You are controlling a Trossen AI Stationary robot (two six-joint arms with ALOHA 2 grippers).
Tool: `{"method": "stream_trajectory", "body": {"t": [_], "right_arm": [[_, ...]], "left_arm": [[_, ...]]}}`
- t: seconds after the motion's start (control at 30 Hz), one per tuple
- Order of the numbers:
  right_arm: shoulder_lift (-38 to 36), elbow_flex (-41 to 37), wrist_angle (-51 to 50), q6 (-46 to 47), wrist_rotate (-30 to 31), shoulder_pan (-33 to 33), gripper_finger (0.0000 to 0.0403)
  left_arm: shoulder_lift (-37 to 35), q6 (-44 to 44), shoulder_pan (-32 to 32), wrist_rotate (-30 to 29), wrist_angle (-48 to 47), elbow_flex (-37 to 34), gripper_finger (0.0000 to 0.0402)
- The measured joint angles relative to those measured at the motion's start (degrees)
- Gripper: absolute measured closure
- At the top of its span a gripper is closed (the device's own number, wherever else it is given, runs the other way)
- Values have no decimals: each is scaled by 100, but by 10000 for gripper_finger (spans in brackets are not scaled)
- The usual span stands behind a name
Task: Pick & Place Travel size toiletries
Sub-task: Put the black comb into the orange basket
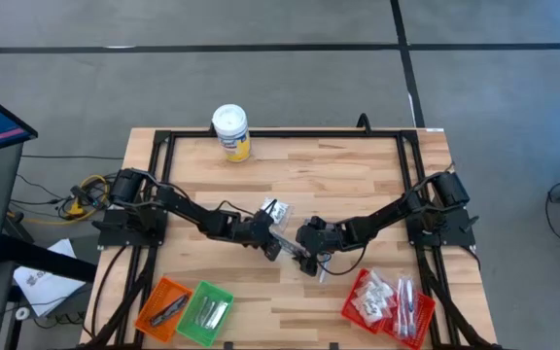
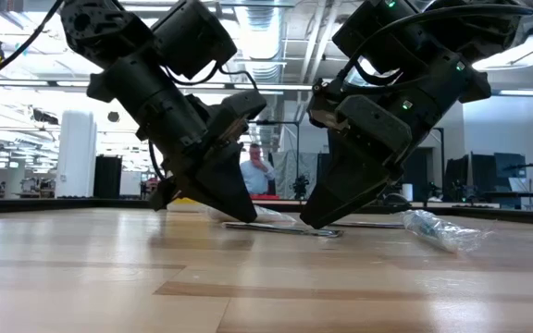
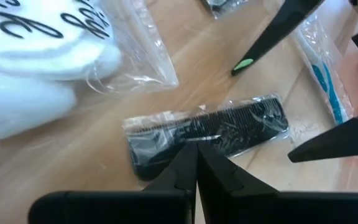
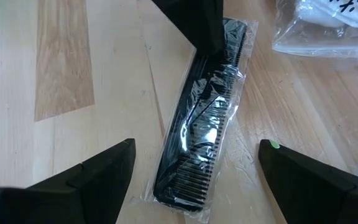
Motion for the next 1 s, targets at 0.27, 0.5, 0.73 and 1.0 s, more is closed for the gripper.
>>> {"method": "stream_trajectory", "body": {"t": [0.27, 0.5, 0.73, 1.0], "right_arm": [[0, 0, -26, 0, 0, 0, 68], [0, 0, -21, 0, 0, 0, 68], [0, 0, -23, 0, 0, 0, 68], [-2, 0, -23, 0, 0, -2, 68]], "left_arm": [[0, 4, -158, 8, -3, 0, 401], [68, -24, -161, 9, -36, 3, 401], [70, -26, -140, 17, 17, 4, 401], [68, -15, -132, 24, 179, 4, 401]]}}
